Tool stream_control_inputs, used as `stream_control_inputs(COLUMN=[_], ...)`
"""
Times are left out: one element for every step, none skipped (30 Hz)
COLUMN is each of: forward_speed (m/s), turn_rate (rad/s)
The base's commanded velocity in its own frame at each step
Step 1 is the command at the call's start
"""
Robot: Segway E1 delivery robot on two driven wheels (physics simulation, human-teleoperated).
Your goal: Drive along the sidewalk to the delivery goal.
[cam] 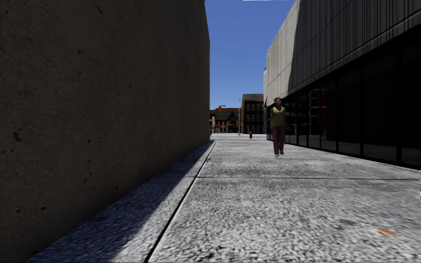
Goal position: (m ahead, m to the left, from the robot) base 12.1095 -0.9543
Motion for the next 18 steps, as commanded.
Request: stream_control_inputs(forward_speed=[2.0,2.0,2.0,2.0,2.0,2.0,2.0,2.0,2.0,2.0,2.0,2.0,2.0,2.0,2.0,2.0,2.0,2.0], turn_rate=[-0.55,-0.55,-0.55,-0.55,-0.53,-0.46,-0.41,-0.41,-0.2,0.0,0.0,0.0,0.0,0.0,0.0,0.0,0.0,0.0])
